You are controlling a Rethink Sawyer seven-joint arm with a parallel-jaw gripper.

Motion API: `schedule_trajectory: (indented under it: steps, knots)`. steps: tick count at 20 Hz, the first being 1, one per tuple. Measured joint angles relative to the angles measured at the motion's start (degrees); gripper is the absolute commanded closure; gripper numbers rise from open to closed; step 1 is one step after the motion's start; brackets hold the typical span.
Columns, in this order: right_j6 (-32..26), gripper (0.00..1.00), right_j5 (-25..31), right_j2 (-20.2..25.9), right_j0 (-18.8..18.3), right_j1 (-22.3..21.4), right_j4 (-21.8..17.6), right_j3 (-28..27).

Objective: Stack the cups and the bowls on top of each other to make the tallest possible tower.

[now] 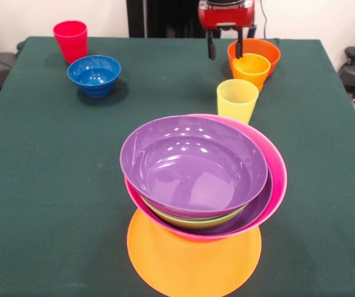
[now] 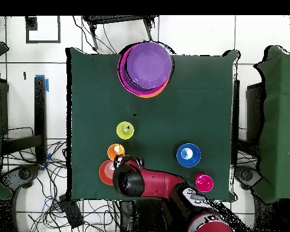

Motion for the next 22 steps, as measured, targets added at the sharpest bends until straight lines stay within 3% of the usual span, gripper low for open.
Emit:
schedule_trajectory:
  steps: [9, 22]
  knots:
    - [2.02, 0.00, 0.00, 0.54, 1.98, -2.08, 0.25, 0.68]
    - [5.81, 0.00, 0.00, 0.54, 2.06, -0.48, 0.25, 0.66]
